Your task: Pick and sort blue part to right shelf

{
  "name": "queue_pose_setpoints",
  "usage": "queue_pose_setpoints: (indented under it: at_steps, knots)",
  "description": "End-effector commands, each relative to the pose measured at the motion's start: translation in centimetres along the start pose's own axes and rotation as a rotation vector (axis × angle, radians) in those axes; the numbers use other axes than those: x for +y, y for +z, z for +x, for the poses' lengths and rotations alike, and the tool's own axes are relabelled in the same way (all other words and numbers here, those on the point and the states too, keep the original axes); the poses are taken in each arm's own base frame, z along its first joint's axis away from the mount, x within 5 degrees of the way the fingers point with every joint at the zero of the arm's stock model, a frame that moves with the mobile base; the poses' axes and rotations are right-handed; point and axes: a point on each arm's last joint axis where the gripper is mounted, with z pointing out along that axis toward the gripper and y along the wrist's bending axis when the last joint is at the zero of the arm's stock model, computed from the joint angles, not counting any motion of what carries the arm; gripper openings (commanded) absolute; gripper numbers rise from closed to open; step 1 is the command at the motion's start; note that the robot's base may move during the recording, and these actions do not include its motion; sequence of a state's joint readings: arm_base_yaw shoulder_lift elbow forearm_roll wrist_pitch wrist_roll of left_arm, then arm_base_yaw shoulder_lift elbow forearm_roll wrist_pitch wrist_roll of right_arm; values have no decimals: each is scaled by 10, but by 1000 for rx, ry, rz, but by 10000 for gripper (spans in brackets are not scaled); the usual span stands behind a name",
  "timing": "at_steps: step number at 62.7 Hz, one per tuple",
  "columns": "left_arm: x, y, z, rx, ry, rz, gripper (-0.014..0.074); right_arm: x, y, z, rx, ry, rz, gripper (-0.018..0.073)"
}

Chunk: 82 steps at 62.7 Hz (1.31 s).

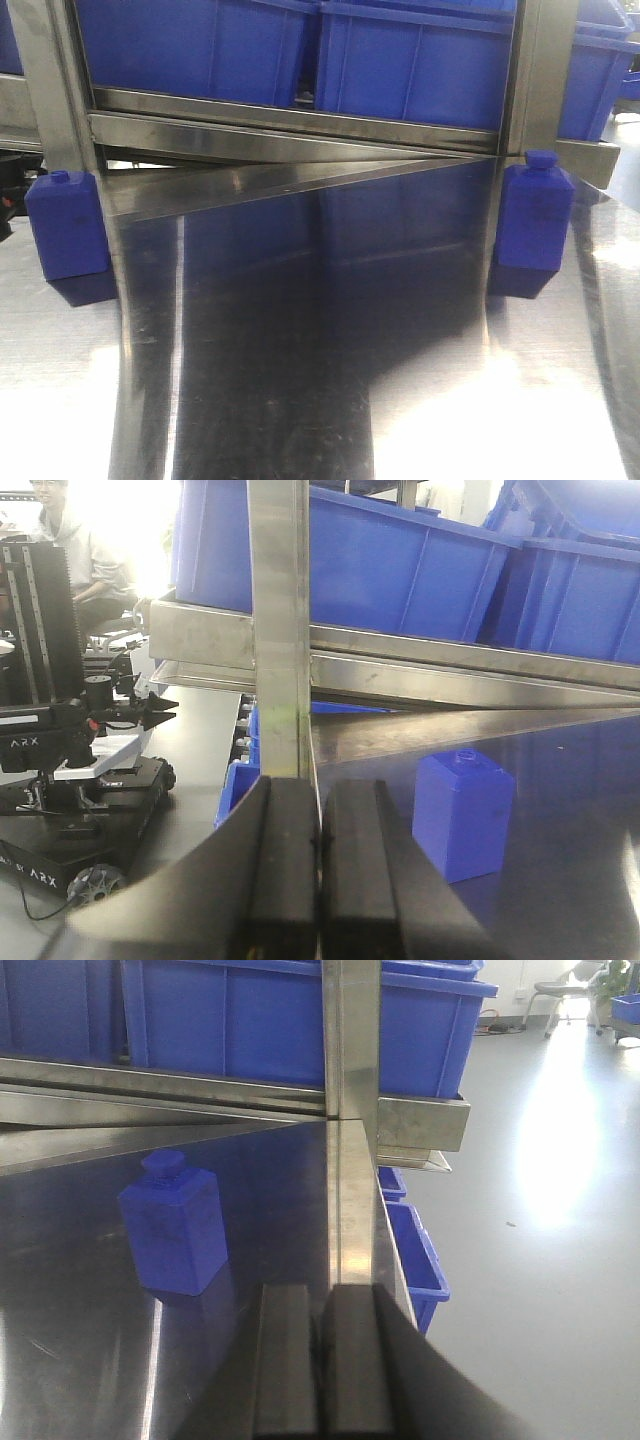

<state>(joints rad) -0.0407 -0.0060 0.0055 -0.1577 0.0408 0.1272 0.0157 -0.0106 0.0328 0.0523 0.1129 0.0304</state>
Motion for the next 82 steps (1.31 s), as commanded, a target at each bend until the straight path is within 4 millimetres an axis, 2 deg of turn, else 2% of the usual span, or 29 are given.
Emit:
queue_pose_setpoints:
  at_steps: [1, 30, 39, 45, 57, 61, 66, 74, 82]
  knots:
    - [1, -1, 0, -74, -10, -9, 123, 1, -4, -17, -130, -1, -7, 129]
    - [2, -2, -6, -143, -10, -18, 123, 1, -4, -17, -130, -1, -7, 129]
    - [4, -6, -24, -323, -28, -42, 123, 1, -4, -17, -130, -1, -7, 129]
    - [5, -9, -41, -350, -90, -40, 123, 1, -4, -17, -130, -1, -7, 129]
    - [-5, -8, -101, -155, -85, 35, 151, 1, -4, -17, -130, -1, -7, 129]
    - [-8, -4, -120, -79, -81, 55, 198, 1, -4, -17, -131, -1, -7, 129]
    - [-11, 6, -140, 20, -76, 75, 298, 1, -4, -17, -131, -1, -7, 129]
    - [-15, 29, -158, 186, -82, 101, 449, 1, -4, -17, -131, -1, -7, 129]
    - [-19, 55, -161, 360, -118, 133, 515, 1, -4, -17, -132, -1, -7, 129]
